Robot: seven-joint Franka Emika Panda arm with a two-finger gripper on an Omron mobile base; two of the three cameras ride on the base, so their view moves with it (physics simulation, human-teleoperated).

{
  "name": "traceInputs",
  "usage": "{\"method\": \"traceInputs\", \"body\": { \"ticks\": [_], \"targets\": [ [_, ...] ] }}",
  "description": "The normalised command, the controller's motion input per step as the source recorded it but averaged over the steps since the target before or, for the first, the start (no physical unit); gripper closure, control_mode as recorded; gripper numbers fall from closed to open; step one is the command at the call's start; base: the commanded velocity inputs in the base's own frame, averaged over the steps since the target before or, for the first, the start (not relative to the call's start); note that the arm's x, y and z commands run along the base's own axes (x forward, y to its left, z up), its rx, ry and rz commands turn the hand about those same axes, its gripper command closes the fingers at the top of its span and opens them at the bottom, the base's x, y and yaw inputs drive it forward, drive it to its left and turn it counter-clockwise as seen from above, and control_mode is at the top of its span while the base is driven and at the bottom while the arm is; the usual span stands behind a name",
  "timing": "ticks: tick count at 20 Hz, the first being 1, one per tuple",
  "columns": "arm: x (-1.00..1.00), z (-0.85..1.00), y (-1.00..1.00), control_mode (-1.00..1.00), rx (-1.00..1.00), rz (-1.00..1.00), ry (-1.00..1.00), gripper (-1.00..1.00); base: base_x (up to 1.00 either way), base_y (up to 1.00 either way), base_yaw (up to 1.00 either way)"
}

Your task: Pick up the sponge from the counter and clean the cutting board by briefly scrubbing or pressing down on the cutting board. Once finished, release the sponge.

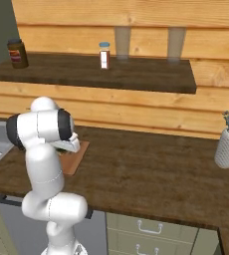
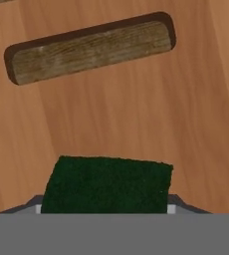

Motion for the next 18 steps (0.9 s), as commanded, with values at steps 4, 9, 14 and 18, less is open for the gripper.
{"method": "traceInputs", "body": {
  "ticks": [4, 9, 14, 18],
  "targets": [
    [-0.23, -0.91, -0.35, -1.0, 0.01, 0.06, 0.11, 1.0, 0.0, 0.0, 0.0],
    [-0.76, -0.06, -0.84, -1.0, 0.05, 0.0, 0.0, 1.0, 0.0, 0.0, 0.0],
    [-0.33, -0.86, -0.08, -1.0, -0.02, 0.0, 0.02, 1.0, 0.0, 0.0, 0.0],
    [-0.75, -1.0, 0.01, -1.0, 0.0, 0.06, 0.0, 1.0, 0.0, 0.0, 0.0]
  ]
}}
